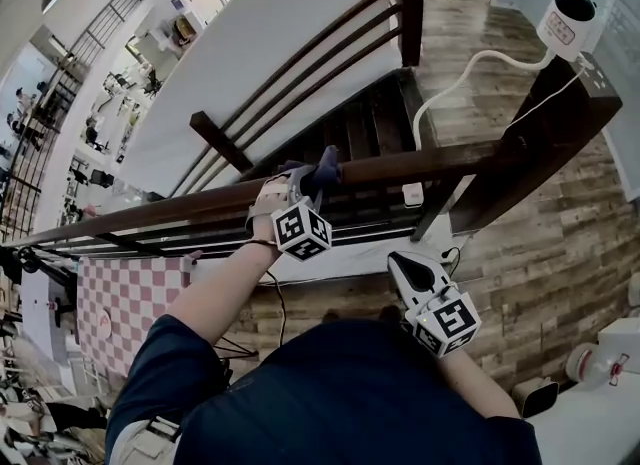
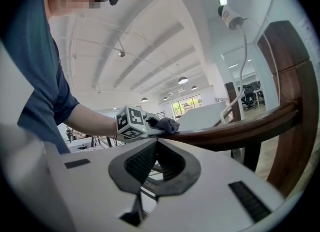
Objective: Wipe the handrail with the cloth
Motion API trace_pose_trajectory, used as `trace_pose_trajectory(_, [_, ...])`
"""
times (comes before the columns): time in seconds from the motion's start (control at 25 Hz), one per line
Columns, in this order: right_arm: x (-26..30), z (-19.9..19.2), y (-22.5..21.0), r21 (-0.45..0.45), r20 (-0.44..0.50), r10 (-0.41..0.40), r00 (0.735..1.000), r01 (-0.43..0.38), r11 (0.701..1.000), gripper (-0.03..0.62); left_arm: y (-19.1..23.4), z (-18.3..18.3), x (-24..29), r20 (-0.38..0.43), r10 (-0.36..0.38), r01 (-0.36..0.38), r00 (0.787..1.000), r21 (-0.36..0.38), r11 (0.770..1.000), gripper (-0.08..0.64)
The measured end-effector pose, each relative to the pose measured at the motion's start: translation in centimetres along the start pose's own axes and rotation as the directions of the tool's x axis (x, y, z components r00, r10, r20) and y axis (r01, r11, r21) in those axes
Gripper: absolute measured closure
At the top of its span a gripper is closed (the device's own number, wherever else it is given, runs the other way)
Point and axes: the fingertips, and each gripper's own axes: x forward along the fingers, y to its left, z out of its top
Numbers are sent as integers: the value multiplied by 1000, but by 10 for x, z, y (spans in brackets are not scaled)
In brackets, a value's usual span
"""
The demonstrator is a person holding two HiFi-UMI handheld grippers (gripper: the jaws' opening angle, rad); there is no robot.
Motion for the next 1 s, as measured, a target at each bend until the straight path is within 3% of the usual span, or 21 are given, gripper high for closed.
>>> trace_pose_trajectory(0.48, [-67, 0, -53, 34, 35, -108, 994, 107, 994, 581, -38, 123, 33, 108, -63, 55, 992, 76, 996, 469])
trace_pose_trajectory(1.0, [-141, 1, -114, 97, 93, -280, 956, 271, 958, 581, -78, 262, 72, 198, -139, 105, 970, 174, 979, 471])
